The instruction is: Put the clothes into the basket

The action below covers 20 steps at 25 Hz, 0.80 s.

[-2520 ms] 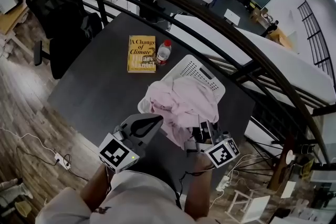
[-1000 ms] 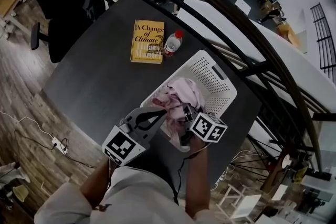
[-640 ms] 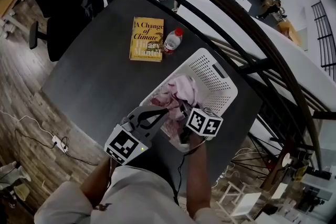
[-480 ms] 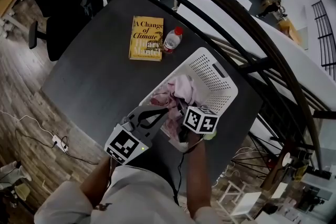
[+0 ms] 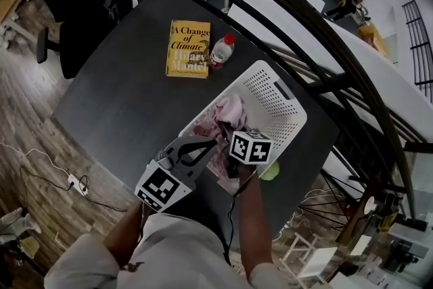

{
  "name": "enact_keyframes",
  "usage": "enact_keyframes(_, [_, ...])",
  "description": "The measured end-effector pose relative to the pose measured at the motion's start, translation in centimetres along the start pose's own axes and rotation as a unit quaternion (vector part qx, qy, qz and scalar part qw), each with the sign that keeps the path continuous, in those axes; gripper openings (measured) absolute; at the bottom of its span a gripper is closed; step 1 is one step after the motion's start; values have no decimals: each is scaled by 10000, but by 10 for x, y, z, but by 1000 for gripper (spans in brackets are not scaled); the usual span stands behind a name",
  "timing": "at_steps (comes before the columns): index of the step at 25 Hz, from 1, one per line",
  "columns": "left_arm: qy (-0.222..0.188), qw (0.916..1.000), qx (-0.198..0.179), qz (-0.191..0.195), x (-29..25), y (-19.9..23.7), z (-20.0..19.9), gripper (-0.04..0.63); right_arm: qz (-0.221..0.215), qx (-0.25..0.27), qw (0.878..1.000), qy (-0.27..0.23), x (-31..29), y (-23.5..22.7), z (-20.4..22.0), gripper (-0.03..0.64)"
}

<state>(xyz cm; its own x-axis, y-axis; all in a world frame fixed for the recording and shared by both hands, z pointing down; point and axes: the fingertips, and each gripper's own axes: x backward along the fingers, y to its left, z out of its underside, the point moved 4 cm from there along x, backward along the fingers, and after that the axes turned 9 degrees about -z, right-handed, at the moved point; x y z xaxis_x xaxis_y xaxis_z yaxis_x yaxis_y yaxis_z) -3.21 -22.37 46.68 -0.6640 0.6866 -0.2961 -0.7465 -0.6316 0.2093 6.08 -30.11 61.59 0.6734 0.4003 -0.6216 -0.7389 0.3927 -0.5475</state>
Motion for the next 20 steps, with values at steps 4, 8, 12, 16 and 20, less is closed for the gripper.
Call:
enact_keyframes(4, [62, 10000, -23, -11, -1, -1, 2, 5, 135, 310, 9994, 112, -7, -1, 3, 46])
enact_keyframes(8, [72, 10000, -29, -14, -1, -1, 2, 5, 281, 661, 9973, 170, -13, -1, 6, 48])
enact_keyframes(12, [82, 10000, -16, -22, 0, 0, 2, 5, 357, 854, 9956, 109, -13, -1, 7, 48])
enact_keyframes(16, [98, 9999, 1, -35, 1, 1, 2, 5, 360, 909, 9952, 50, -13, -1, 8, 48])
enact_keyframes(20, [95, 9999, 2, -35, 3, 1, 2, 5, 369, 972, 9946, 14, -13, -1, 9, 48])
